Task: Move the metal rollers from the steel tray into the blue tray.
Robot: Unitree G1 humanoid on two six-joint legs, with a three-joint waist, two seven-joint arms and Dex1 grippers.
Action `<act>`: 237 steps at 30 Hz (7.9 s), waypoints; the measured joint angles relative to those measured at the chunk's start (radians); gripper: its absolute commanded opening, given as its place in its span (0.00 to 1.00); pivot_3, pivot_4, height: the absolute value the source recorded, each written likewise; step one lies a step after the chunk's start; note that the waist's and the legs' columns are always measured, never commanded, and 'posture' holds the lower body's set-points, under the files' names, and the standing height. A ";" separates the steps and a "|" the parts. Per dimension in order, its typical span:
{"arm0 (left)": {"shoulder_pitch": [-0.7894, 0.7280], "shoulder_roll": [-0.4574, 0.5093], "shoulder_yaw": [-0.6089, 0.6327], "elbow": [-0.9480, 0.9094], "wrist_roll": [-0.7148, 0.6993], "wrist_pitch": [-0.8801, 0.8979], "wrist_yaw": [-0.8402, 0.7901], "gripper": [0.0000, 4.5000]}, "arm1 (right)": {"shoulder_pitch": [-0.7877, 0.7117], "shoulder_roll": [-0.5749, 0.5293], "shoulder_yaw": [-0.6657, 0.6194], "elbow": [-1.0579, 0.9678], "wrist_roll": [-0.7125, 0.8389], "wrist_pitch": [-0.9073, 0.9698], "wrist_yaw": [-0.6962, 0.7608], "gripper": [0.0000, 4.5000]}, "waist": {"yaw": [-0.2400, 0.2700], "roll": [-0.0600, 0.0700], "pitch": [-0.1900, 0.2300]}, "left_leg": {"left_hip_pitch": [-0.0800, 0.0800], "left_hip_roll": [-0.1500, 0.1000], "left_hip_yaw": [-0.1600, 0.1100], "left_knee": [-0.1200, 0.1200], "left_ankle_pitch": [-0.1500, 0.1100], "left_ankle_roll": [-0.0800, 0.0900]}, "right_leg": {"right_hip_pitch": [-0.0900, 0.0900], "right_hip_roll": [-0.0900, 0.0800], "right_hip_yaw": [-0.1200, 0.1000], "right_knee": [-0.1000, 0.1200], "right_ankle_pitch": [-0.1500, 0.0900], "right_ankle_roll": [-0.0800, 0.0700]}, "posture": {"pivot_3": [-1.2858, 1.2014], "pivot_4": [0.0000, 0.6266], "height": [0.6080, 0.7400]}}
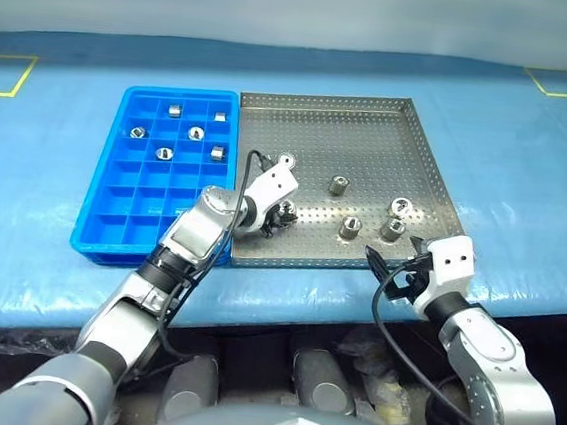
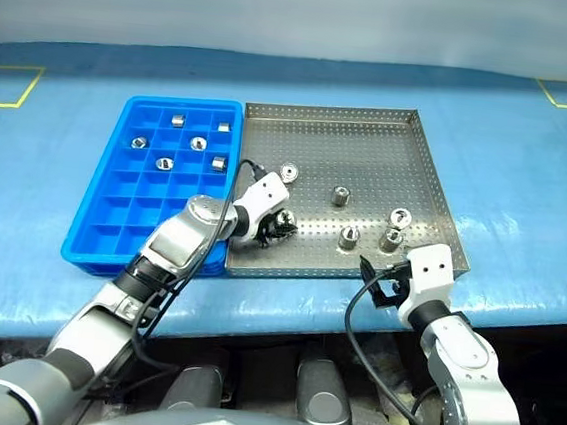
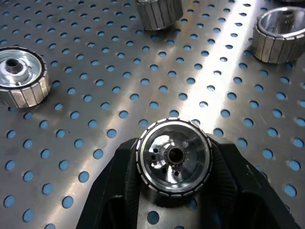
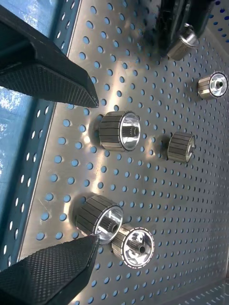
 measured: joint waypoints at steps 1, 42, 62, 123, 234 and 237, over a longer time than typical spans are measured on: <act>0.000 -0.021 0.045 -0.013 -0.010 -0.029 0.042 0.38 | -0.012 -0.001 0.004 0.014 0.000 -0.002 0.004 1.00 | 0.003 0.000 0.000 | 0.000 0.000 0.000 0.000 0.000 0.000 | 0.000 0.000 0.000 0.000 0.000 0.000 | 0.47 0.24 1.00; 0.125 -0.140 0.528 -0.103 -0.004 -0.132 0.892 0.68 | -0.217 -0.014 0.179 0.156 -0.079 -0.024 0.095 1.00 | 0.121 -0.002 0.001 | -0.002 -0.002 -0.003 0.000 0.000 0.000 | 0.002 0.000 -0.002 -0.006 0.006 0.009 | 0.53 0.24 1.00; -0.141 -0.103 0.257 0.168 -0.105 -0.404 0.370 0.90 | -0.204 -0.002 0.183 0.154 -0.092 -0.025 0.068 1.00 | 0.097 -0.002 0.000 | -0.002 -0.002 -0.002 0.001 0.001 0.001 | 0.003 0.000 -0.001 -0.006 0.005 0.007 | 0.49 0.24 1.00; -0.508 -0.208 0.318 1.056 -0.035 -0.503 0.441 0.42 | -0.096 0.056 0.206 0.046 -0.144 -0.018 -0.046 1.00 | -0.001 -0.002 0.000 | -0.003 -0.002 -0.002 0.000 0.000 0.001 | 0.001 0.000 0.000 -0.006 0.007 0.011 | 0.44 0.24 1.00; -0.044 -0.201 0.061 0.158 -0.034 -0.412 0.270 0.93 | -0.240 0.108 -0.008 0.026 -0.051 0.025 -0.095 1.00 | 0.092 -0.003 -0.011 | -0.002 -0.001 -0.002 -0.003 -0.001 0.000 | 0.001 -0.001 -0.005 -0.007 0.000 -0.001 | 0.48 0.24 1.00; -0.106 -0.223 0.062 0.318 -0.038 -0.475 0.222 0.93 | -0.210 0.107 -0.010 0.004 -0.056 0.028 -0.110 1.00 | 0.081 -0.003 -0.011 | -0.002 -0.001 -0.002 -0.003 -0.001 0.000 | 0.001 -0.001 -0.005 -0.008 0.000 -0.001 | 0.46 0.24 1.00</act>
